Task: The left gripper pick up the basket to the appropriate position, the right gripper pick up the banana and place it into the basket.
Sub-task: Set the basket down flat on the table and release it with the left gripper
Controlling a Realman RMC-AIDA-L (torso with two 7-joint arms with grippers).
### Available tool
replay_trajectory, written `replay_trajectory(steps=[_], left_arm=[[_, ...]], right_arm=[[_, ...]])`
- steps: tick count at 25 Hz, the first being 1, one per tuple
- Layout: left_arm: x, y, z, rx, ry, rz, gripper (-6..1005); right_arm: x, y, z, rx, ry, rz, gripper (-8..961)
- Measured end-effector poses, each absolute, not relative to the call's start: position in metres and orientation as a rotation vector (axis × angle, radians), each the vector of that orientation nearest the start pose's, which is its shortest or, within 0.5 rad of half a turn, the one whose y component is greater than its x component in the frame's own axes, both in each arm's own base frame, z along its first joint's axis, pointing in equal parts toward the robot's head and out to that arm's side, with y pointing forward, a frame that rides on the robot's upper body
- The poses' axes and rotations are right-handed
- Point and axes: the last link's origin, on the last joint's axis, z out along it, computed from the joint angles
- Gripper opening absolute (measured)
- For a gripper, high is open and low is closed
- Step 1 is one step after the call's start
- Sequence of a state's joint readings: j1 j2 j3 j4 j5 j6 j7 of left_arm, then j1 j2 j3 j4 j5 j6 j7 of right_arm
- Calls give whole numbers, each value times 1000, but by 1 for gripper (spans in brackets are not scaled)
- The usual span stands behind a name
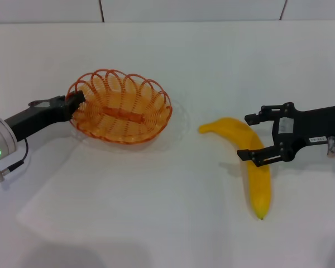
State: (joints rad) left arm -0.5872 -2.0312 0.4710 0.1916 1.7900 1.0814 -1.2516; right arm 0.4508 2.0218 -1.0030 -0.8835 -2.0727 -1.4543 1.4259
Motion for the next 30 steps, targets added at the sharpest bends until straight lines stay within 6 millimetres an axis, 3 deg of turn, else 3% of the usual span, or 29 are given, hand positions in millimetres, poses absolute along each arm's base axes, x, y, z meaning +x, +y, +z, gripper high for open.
replay_trajectory(steps=[28, 30], left_arm=[[-316, 361, -28, -2145, -1091, -748, 107], [-316, 361, -28, -2144, -1092, -747, 142]], right_arm=[[275, 332, 11, -2852, 382, 194, 807], [276, 332, 11, -2854, 384, 193, 806]])
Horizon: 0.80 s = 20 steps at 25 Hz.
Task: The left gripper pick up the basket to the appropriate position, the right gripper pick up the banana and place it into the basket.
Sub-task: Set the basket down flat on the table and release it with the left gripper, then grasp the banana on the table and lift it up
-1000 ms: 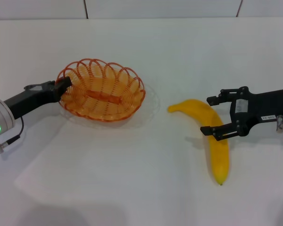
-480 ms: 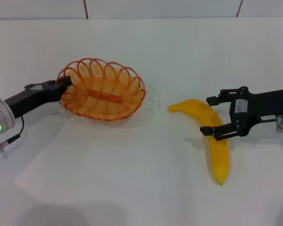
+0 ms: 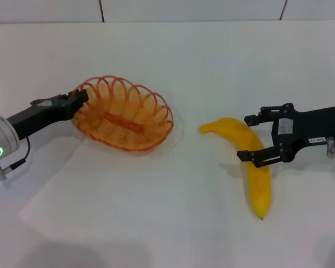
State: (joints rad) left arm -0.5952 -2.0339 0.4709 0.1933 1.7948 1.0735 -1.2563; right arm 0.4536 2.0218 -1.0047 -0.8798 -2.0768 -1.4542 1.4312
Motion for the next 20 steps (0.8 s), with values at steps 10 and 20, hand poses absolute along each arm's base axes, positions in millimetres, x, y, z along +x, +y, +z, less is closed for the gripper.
replay_trajectory(steps=[10, 20], left_arm=[[-316, 360, -30, -2144, -1099, -748, 285], [-319, 358, -28, -2146, -1076, -734, 518]], right_arm=[[276, 332, 7, -2870, 392, 179, 803], [276, 332, 8, -2867, 393, 179, 799]])
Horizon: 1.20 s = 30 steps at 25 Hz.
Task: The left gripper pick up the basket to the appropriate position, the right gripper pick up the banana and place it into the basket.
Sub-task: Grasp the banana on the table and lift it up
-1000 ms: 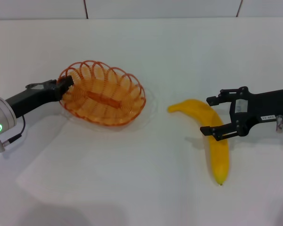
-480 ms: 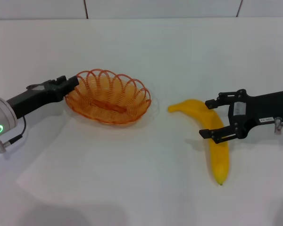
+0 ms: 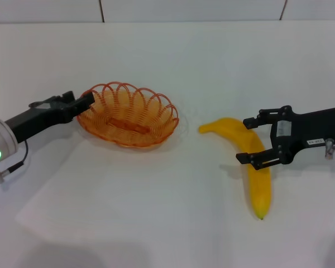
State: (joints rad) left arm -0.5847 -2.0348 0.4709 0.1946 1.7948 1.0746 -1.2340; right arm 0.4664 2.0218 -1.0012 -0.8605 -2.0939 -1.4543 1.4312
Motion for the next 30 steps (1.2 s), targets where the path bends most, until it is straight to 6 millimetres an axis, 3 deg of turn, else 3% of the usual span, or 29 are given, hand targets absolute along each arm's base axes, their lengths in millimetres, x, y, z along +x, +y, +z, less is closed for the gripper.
replay_trajectory(steps=[3, 8, 17, 30], left_arm=[[-323, 356, -20, -2148, -1019, -724, 584], [-323, 347, -6, -2171, -893, -770, 815], [-323, 330, 11, -2238, -602, -761, 826], [-334, 312, -1, -2368, -559, -646, 826]], right_arm=[[276, 332, 8, -2868, 394, 178, 798], [276, 332, 7, -2869, 394, 184, 796], [273, 332, 6, -2868, 387, 196, 793], [266, 340, 11, -2818, 440, 203, 789]])
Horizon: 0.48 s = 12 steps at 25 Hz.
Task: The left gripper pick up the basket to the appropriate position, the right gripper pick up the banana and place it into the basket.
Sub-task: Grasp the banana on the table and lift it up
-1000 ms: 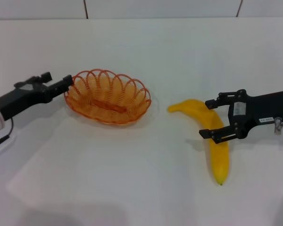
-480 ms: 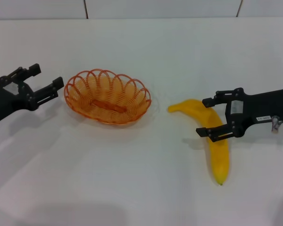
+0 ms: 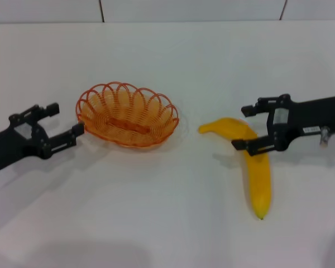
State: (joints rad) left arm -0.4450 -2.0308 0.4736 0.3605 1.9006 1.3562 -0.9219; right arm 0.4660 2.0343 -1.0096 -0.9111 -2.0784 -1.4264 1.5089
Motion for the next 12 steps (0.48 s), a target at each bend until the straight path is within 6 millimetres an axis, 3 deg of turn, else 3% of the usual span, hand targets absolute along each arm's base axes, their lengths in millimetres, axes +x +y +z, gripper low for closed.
replay_trajectory(steps=[6, 12], left_arm=[[-346, 299, 2, -2353, -548, -609, 826], [-350, 294, 2, -2346, -533, -596, 826]], right_arm=[[253, 348, 2, -2799, 478, 125, 787], [229, 340, -6, -2796, 423, 51, 785]])
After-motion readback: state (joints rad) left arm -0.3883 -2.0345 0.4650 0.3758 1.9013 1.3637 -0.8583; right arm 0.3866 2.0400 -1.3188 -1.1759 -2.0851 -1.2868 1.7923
